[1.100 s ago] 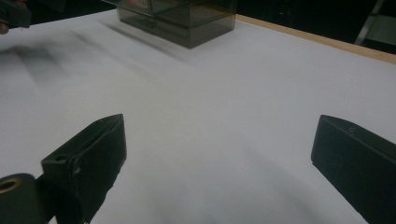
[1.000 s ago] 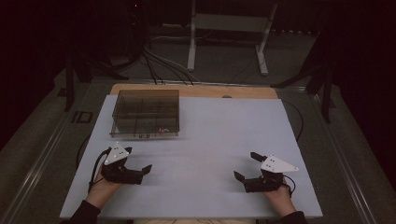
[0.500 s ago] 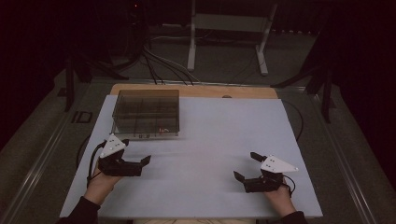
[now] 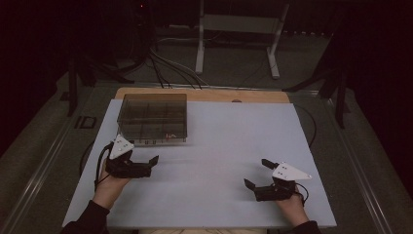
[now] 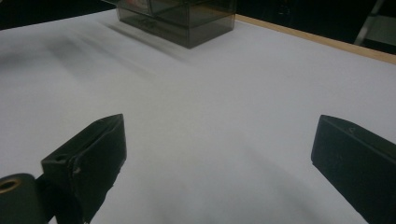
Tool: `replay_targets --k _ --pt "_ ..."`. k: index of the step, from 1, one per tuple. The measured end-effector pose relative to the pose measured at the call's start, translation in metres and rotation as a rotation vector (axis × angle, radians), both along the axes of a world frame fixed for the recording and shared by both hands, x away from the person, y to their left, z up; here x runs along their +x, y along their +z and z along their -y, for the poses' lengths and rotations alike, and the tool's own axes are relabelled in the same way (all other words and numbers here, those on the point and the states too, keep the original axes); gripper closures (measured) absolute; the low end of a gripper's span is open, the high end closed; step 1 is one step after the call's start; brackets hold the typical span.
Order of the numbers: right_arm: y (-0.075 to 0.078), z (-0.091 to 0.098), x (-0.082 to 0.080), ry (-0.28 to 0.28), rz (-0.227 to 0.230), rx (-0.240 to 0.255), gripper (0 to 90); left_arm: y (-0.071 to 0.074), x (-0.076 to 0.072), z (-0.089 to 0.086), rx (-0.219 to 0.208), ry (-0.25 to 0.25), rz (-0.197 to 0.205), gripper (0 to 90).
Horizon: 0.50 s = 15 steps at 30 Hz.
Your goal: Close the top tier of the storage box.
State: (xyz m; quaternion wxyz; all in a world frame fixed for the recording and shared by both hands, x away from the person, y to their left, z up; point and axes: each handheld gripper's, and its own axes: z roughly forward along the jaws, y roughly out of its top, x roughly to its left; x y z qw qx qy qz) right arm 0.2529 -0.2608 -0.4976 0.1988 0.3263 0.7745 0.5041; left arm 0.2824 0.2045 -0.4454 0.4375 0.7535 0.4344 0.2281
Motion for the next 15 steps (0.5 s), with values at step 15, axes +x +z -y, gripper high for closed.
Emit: replay_targets --k 15 --pt "0.0 0.0 0.0 0.001 -0.001 0.001 3.1 -0.017 0.008 0.001 0.0 0.053 -0.055 0.0"
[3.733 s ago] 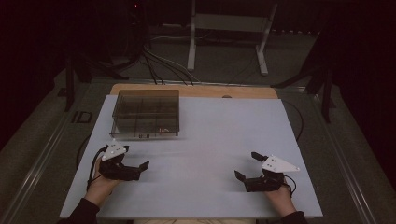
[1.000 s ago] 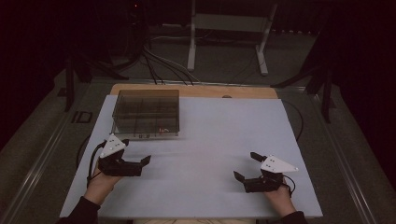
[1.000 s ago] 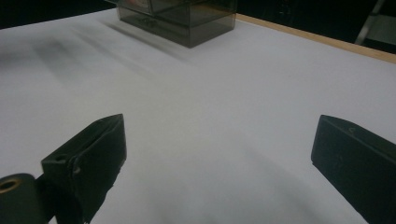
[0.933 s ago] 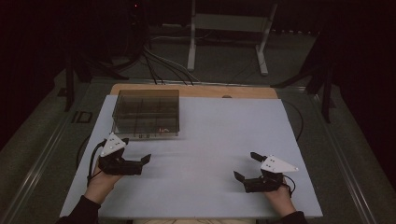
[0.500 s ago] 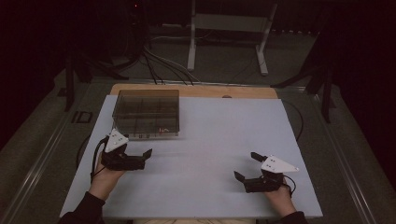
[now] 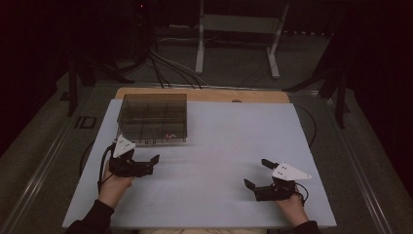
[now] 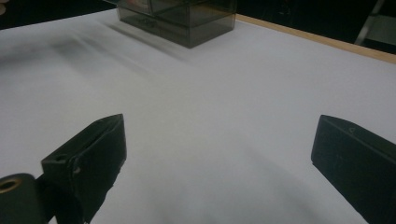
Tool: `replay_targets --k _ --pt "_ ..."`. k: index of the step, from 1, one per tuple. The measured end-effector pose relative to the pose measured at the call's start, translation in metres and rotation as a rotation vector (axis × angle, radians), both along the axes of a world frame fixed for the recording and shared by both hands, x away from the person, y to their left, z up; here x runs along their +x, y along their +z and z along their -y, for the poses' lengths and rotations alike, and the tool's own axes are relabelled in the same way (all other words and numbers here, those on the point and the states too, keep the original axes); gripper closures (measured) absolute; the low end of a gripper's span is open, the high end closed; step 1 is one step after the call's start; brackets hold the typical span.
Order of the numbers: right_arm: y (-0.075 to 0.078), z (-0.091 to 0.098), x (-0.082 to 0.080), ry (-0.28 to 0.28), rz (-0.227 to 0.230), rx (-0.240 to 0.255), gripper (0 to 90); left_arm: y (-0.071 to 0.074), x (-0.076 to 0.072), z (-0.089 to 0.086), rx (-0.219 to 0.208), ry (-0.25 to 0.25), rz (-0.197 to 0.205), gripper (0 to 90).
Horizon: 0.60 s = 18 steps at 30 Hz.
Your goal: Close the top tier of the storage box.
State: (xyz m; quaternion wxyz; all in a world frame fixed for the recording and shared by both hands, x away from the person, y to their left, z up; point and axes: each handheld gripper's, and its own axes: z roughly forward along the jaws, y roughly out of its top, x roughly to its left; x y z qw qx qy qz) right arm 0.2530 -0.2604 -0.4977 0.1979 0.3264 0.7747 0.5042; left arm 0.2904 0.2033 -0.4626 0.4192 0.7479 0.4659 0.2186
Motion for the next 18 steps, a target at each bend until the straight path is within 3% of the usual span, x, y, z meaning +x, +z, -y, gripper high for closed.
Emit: replay_targets --k 2,6,13,18 --pt "0.0001 0.0 -0.0001 0.0 0.0 -0.001 3.1 -0.0023 0.0008 0.001 0.041 0.023 -0.02 0.0" --pt "0.0002 0.0003 -0.0001 0.001 0.002 -0.001 3.1 -0.0051 0.0018 -0.0001 0.03 0.03 -0.041 0.0" --pt "0.0 -0.0001 0.0 0.002 0.001 -0.001 3.1 -0.0059 0.0004 0.0008 0.021 0.03 -0.039 4.1" --pt "0.0001 0.0 0.0001 0.001 0.0 0.0 3.1 -0.0049 -0.0005 -0.0012 0.027 0.042 -0.028 15.3"
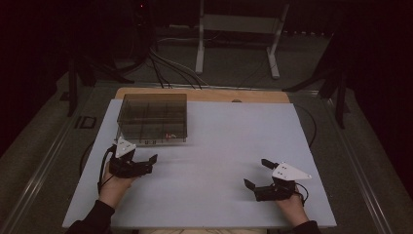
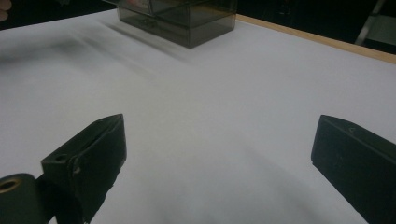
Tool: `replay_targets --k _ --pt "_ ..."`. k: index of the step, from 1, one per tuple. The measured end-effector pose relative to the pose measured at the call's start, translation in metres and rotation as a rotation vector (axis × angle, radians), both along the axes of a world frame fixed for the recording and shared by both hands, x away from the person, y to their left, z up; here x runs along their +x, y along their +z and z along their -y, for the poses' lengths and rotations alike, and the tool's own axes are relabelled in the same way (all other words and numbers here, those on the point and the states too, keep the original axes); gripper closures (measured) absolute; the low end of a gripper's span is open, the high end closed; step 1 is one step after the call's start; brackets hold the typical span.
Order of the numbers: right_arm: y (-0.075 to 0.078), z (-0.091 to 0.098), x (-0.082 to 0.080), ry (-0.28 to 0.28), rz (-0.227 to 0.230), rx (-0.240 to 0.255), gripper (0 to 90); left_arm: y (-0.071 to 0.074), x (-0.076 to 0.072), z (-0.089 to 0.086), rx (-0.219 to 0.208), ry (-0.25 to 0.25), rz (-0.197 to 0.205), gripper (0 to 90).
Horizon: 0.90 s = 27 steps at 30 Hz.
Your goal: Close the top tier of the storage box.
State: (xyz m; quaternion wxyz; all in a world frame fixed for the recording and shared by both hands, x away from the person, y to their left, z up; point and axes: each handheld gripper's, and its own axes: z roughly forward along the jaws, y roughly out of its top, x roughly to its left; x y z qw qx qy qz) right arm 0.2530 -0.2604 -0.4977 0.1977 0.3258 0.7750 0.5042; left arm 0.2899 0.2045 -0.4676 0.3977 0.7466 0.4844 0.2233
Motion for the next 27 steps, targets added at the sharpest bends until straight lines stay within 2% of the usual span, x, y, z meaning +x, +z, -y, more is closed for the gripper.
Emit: replay_targets --k 4,9,11,17,27 --pt "0.0 0.0 -0.0001 0.001 0.001 -0.001 3.1 0.0002 -0.0003 -0.0004 0.01 0.006 0.002 18.7" --pt "-0.0001 -0.0002 0.0 0.001 0.0 0.0 3.1 0.0016 -0.0021 0.0004 0.016 0.013 0.02 29.3" --pt "-0.0001 -0.0002 0.0 0.001 0.0 0.0 3.1 0.0019 -0.0022 0.0005 0.021 0.011 0.022 30.6" --pt "0.0001 0.0 -0.0001 0.001 0.001 -0.001 3.1 0.0027 -0.0033 -0.0007 0.034 0.021 0.035 48.0" --pt "0.0 -0.0002 -0.0001 0.001 0.001 -0.002 3.1 0.004 -0.0036 -0.0021 0.047 0.035 0.041 68.5"
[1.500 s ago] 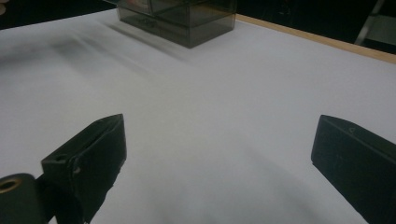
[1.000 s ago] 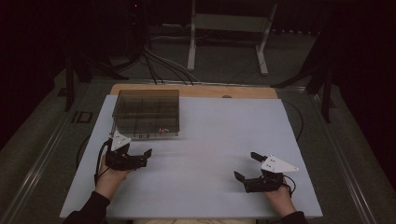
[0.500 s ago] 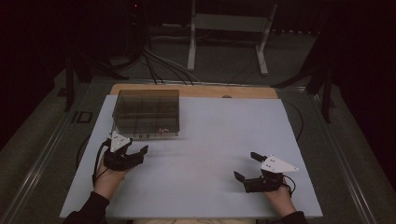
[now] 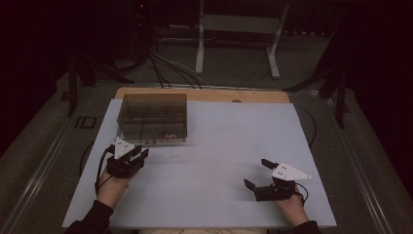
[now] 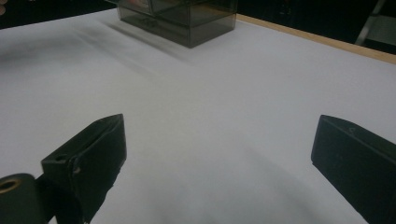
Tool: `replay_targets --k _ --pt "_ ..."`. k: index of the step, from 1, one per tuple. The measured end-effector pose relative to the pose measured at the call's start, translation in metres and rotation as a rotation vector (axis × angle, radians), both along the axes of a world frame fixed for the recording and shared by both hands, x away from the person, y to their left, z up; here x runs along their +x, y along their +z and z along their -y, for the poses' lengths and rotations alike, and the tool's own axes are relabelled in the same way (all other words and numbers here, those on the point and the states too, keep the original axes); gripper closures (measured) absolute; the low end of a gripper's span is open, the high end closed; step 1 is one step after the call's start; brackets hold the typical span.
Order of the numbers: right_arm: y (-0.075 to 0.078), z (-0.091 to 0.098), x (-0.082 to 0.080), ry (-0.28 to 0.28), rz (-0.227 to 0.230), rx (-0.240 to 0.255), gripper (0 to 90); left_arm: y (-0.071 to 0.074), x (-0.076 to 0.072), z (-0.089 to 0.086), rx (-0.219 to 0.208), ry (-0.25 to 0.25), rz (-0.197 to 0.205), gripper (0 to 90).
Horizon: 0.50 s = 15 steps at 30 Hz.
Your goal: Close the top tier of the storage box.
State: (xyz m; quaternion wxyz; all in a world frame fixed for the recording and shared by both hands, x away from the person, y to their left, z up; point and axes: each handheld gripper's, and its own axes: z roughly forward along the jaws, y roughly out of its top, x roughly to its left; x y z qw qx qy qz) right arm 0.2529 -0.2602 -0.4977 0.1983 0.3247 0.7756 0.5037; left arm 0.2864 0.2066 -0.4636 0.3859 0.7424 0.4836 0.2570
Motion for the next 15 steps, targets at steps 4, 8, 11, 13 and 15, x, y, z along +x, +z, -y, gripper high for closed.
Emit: replay_targets --k 4,8,11,13,15 --pt "-0.0001 0.0 0.0001 0.001 0.0 0.0 3.1 0.0006 0.0008 -0.0023 -0.018 0.001 -0.011 75.2" --pt "0.0001 0.0 0.0 0.0 0.0 0.0 3.1 0.0002 0.0017 -0.003 -0.029 -0.009 -0.026 79.4" --pt "0.0001 -0.0002 0.0 0.001 0.0 0.0 3.1 0.0004 0.0019 -0.0028 -0.027 -0.015 -0.031 83.4" --pt "0.0001 -0.0001 -0.0001 0.0 0.0 0.0 3.1 0.0009 0.0018 -0.0026 -0.025 -0.02 -0.03 85.3" --pt "0.0001 0.0 0.0 0.0 -0.001 0.0 3.1 0.0013 0.0019 -0.0025 -0.022 -0.025 -0.029 87.5"
